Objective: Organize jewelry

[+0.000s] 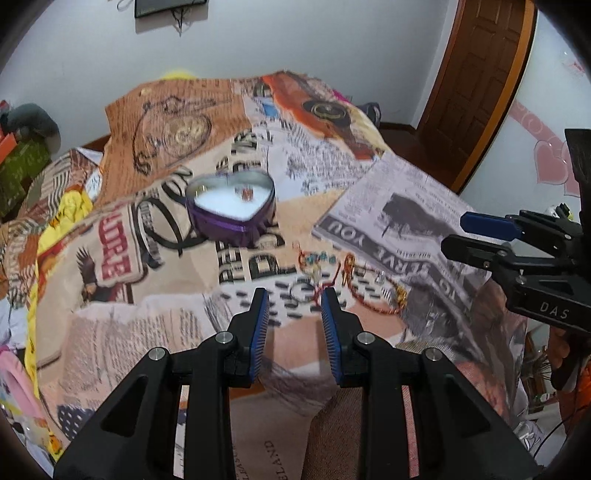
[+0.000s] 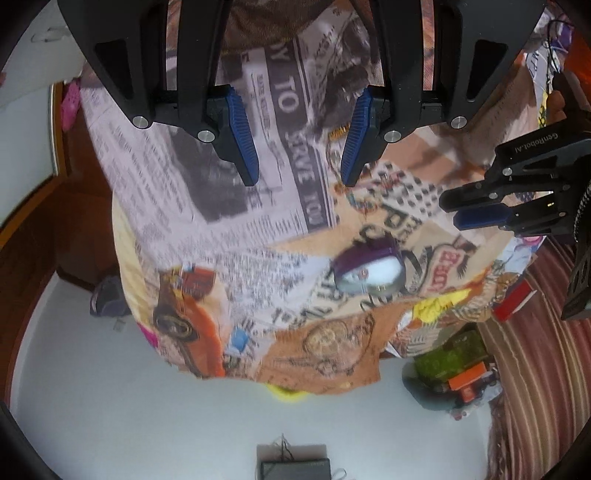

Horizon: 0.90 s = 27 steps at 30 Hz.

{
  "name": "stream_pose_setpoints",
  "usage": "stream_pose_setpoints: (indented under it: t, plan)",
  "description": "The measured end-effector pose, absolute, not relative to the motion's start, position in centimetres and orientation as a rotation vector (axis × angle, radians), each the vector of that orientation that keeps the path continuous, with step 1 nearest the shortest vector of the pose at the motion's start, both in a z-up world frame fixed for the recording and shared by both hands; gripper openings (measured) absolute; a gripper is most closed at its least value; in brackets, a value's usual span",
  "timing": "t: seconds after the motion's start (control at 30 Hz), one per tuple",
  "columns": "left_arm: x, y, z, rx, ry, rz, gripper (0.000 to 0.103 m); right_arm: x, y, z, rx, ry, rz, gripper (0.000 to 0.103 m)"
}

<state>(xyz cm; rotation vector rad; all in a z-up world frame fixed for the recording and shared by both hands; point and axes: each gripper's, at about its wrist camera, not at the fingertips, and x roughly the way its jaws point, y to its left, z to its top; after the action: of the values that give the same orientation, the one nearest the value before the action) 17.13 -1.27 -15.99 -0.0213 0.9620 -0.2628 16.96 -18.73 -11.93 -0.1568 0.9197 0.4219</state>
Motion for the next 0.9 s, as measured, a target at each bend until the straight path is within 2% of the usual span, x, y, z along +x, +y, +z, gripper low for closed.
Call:
stream_pose_setpoints:
  t: [0.37,0.47,0.6,0.9]
  plan:
    - [17.7,-1.3,-18.8,-0.031,1.022,-0.288,0.028,16.3,-17.6,-14.7,-0.154,0.954,0.462,0.041]
    - [18.3,-1.4,-19.2,-0.029,1.022,-0.289,0.028,16.6,-17.2,-15.2,-0.148,0.982,0.497,0.023]
    - [18.7,-1.5,-19.7,-0.018,1.015,-0.295,0.028,17.1,-16.7,-15.8,-0.12,1.018,0.543,0.012]
    - [19.3,-1.6,-20.2,-0.025,1.009,-0.331,0.028,18.1,-16.1,-16.8,-0.133,1.052,0.546,0.011]
